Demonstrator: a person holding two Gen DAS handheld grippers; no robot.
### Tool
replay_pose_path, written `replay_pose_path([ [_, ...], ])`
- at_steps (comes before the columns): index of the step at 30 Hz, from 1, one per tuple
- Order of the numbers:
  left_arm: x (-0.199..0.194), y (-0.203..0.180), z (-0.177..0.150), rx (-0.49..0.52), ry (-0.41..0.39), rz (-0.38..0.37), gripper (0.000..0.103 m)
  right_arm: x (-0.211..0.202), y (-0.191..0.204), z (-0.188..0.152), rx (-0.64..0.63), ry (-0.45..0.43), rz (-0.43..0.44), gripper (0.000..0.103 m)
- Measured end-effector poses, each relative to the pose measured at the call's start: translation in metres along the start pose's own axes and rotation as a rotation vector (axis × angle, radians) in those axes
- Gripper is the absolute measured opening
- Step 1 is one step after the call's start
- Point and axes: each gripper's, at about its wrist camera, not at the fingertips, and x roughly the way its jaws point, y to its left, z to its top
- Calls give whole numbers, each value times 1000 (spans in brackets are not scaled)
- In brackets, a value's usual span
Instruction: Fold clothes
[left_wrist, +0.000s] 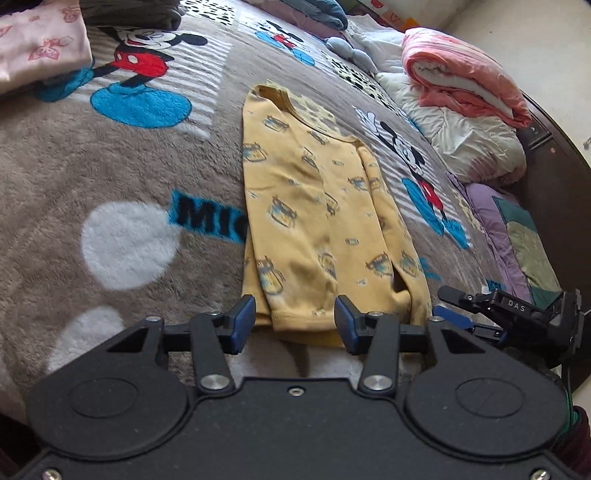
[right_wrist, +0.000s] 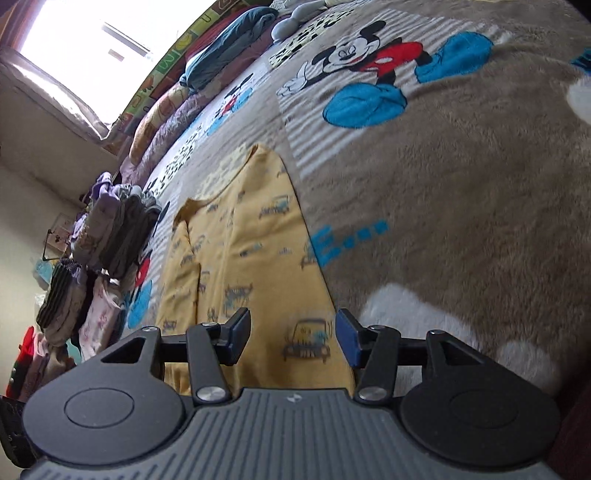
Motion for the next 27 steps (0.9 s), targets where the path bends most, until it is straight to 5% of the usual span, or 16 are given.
replay_pose_path([
  [6,13,5,-9,-50,4,39,29,4,-6,-9,24,-16,-6,48],
  [8,15,5,-10,-55,2,57,12,5,-10,-9,40,-23,2,44],
  [12,-1,1,-4,-22,-40,49,9,6,-17,-8,80,-22,45,17],
  [18,-24,10,14,-3,-76,61,9,0,-18,0,90,-46,85,5],
  [24,-24,31,13,-50,-42,77,11,-3,-22,4,82,-56,53,10],
  [25,-24,32,12,-52,-42,86,19,-1,-22,4,76,-42,46,11],
  [27,-25,33,10,-62,-54,80,31,1,-19,1,52,-19,18,39],
])
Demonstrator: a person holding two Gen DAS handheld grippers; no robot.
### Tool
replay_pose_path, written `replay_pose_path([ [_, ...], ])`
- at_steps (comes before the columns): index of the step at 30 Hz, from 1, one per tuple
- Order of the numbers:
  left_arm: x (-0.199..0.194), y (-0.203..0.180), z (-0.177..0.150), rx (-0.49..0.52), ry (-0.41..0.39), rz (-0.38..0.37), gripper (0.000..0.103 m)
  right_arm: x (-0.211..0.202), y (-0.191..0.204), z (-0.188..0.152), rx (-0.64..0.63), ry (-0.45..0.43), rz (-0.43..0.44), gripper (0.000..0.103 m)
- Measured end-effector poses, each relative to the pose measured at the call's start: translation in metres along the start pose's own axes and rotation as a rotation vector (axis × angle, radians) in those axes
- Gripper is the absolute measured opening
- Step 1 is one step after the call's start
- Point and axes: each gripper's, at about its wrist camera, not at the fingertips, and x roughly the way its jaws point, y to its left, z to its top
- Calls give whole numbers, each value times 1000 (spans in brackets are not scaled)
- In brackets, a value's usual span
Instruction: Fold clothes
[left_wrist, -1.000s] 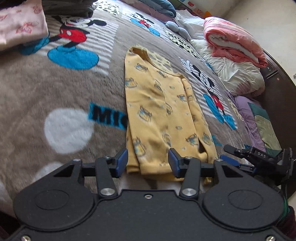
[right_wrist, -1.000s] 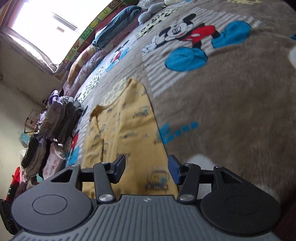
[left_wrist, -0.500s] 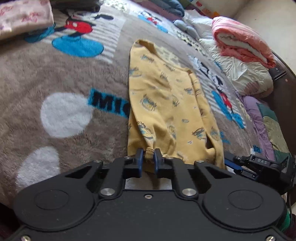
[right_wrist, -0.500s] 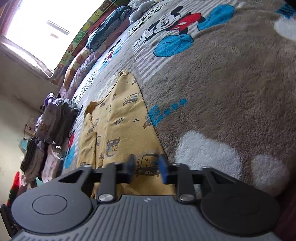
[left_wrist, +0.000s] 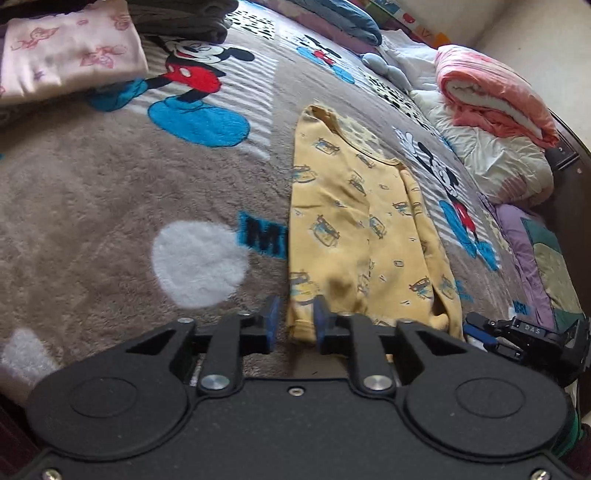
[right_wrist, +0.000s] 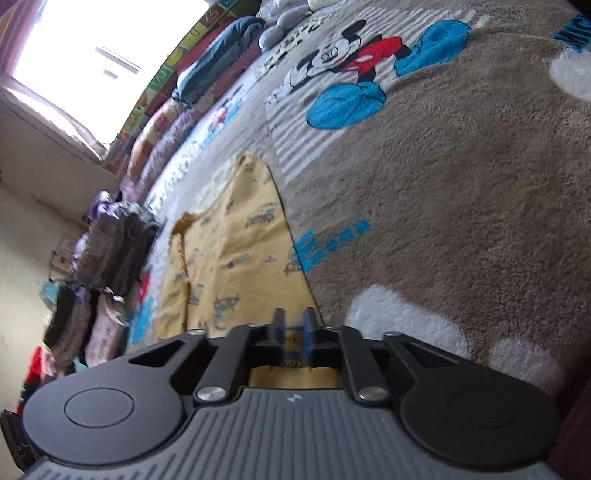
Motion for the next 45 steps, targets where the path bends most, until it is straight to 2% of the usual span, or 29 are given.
replay_pose_path([
  [2,1,-1,0,1,-8,-15,32,2,5,-5,-23,10,4,51],
  [5,11,-7,-1,21,-2,-26,31,7,13,-9,-61,22,-4,53],
  [6,14,-10,-1,38,-3,-14,30,8,14,-9,-64,25,-2,50],
  [7,17,-13,-2,57,-4,3,9,10,13,-9,-56,31,9,44],
  [8,21,-16,-3,76,-5,20,2,11,12,-9,-47,38,19,24],
  [9,20,-16,-2,83,-15,23,1,12,12,-9,-39,41,28,12],
  [11,10,-15,1,88,-41,2,0,6,14,-7,-45,21,29,12],
  [15,-6,-6,12,98,-78,6,0,-12,18,6,-54,-37,33,11],
  [21,-24,27,39,41,-146,67,0,-27,19,29,-57,-94,27,11],
  [27,-37,71,82,9,-192,143,0,-31,12,65,-101,-144,-59,11],
  [32,-32,101,112,1,-182,201,0,-26,2,106,-163,-149,-161,11],
  [41,-18,149,128,-91,-157,282,0,-1,-20,145,-260,-104,-345,11],
  [43,-12,151,129,-86,-150,363,0,7,-24,148,-285,-88,-389,11],
  [44,-13,148,127,-75,-151,394,0,10,-25,149,-300,-90,-422,18],
  [45,-13,146,126,-63,-152,419,0,12,-24,149,-312,-96,-453,31],
])
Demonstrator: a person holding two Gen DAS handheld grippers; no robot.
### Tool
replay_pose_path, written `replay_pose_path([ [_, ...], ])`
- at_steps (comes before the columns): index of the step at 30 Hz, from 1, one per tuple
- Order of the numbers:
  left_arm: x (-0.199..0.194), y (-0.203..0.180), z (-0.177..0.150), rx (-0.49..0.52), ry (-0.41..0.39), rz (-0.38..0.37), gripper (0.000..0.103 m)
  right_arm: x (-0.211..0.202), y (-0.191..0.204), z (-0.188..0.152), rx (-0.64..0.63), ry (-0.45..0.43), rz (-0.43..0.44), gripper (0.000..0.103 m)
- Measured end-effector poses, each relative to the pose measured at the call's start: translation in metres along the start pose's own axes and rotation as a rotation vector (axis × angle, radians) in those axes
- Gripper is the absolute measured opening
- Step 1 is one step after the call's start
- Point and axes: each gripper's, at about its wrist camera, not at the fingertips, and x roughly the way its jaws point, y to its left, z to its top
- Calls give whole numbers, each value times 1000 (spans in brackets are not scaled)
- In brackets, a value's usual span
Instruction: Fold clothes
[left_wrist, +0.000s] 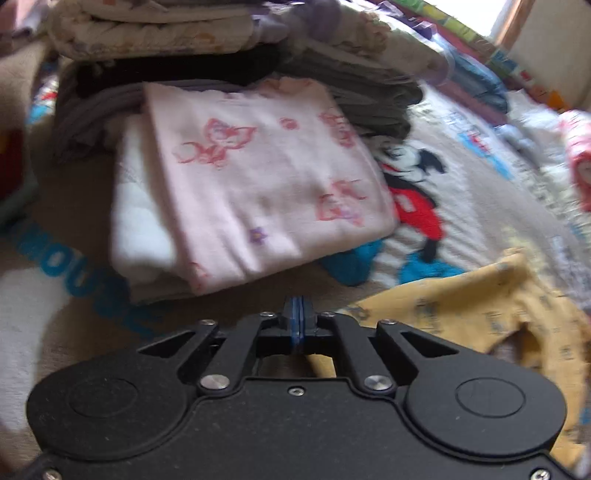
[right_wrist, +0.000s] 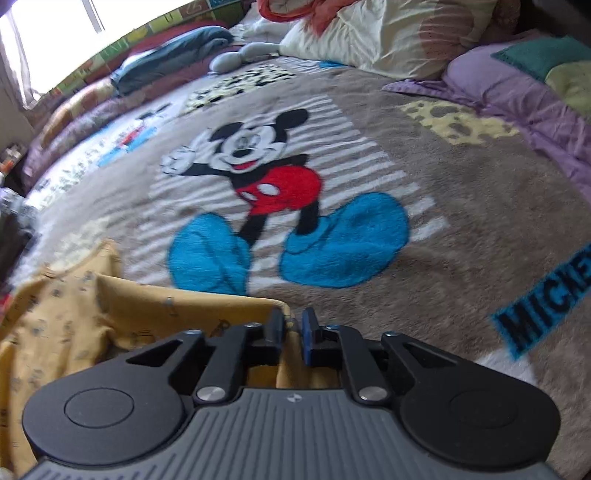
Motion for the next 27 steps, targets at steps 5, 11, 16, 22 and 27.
replay_pose_path([
  [5,-43,-35,-22,72,-79,-57,40,-30,12,-13,14,-80,-30,48],
  [11,-71,-115,-88,240,12,-351,56,-63,49,-63,113,-2,290,58],
  [16,-59,-158,-134,299,92,-404,57,-52,81,-113,163,175,477,61],
  [22,-46,-170,-149,316,60,-350,44,-48,84,-146,280,189,525,48],
  [27,-40,-151,-145,205,94,-374,7,-48,76,-157,380,177,570,11],
])
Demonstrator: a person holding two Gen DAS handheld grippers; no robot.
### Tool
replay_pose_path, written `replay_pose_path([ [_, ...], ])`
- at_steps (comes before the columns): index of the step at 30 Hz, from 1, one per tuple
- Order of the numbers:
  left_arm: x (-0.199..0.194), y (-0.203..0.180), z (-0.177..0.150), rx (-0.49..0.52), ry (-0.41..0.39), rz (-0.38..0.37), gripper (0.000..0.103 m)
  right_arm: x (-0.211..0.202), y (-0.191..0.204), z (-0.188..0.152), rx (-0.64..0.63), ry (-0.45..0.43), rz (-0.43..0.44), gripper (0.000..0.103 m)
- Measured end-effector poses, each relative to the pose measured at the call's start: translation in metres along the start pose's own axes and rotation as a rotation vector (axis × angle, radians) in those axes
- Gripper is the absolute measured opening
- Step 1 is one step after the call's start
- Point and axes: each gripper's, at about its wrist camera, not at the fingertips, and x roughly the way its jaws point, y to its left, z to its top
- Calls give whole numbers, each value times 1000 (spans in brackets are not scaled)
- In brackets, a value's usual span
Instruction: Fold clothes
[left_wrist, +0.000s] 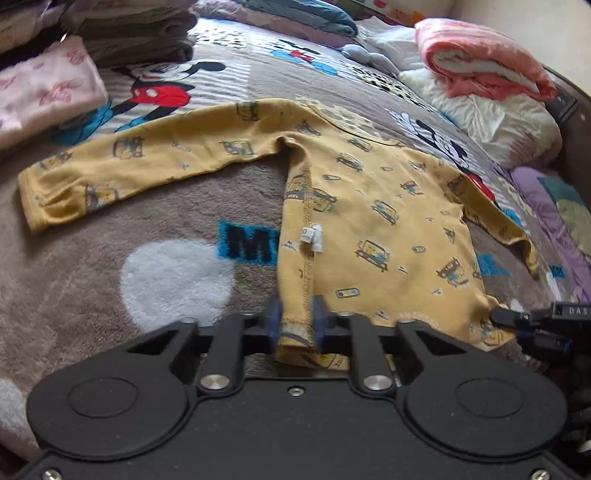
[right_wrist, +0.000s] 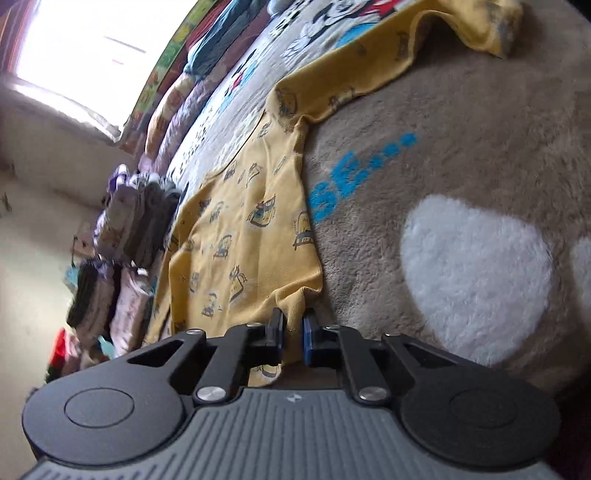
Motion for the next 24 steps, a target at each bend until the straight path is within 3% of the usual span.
replay_pose_path([
  [6,-22,25,-11,-288,46,-182,6,-35,-3,-2,16,-51,-17,11],
  [9,-17,35,-24,-418,103,-199,6,-39,-6,2,23,-44,-52,11],
  [12,-11,49,-35,-514,161,-208,7,-30,-11,3,29,19,-104,13],
  [16,-26,53,-30,-514,121,-130,10,-34,-3,3,6,-3,-144,25],
  [18,-34,52,-25,-492,88,-110,10,-41,0,6,0,-39,-147,38],
  [19,-36,52,-22,-483,71,-107,14,-45,0,8,-7,-64,-147,39],
  [22,-43,58,-12,-461,3,-63,39,-53,2,19,-29,-121,-144,39],
  [24,-49,69,-4,-454,-54,-4,39,-53,6,26,-55,-146,-139,39],
])
